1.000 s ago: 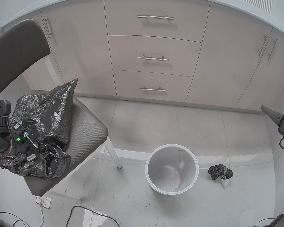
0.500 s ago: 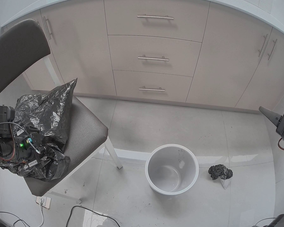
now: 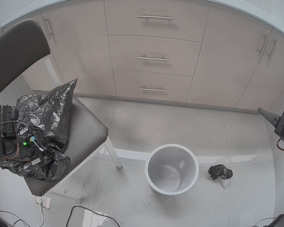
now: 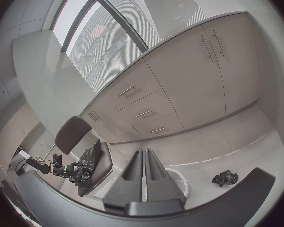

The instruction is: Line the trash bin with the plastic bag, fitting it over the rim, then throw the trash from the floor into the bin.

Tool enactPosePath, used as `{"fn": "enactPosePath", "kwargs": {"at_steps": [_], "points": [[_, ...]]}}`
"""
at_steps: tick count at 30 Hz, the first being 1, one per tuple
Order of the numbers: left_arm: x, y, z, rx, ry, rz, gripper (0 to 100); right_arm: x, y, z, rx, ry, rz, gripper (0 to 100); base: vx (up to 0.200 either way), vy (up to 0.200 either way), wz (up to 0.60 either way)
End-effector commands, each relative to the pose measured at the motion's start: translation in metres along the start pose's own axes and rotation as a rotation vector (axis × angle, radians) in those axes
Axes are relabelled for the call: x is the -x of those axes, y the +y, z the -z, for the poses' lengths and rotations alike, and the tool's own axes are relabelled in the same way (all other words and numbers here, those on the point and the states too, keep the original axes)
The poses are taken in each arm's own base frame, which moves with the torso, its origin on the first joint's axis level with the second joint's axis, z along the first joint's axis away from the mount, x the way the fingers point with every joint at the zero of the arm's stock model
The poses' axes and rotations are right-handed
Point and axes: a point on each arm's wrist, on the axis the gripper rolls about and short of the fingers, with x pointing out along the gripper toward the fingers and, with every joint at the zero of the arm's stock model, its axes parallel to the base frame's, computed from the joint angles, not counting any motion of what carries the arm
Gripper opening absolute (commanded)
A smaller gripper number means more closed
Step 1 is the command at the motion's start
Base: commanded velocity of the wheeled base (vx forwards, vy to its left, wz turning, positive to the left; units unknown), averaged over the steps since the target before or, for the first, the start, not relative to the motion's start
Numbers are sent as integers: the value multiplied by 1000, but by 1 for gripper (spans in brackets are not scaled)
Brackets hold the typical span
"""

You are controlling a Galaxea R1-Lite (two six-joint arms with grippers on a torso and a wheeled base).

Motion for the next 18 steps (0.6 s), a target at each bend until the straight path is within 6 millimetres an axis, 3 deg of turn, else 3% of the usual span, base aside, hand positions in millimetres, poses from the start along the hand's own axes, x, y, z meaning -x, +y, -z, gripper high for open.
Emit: {"fn": "enactPosePath", "kwargs": {"at_steps": [1,9,15,18], "points": [[-11,2,0,2,-7,-11,0,0,0,0,0,0,-2,0,0,0,0],[-24,3,2,5,-13,-24,0,0,0,0,0,-1,-3,0,0,0,0],[-22,5,0,55,-26,-34,0,1,0,0,1,-3,-2,0,0,0,0],[-9,13,-19,228,-158,-64,0,1,0,0,1,-3,-2,0,0,0,0]]}}
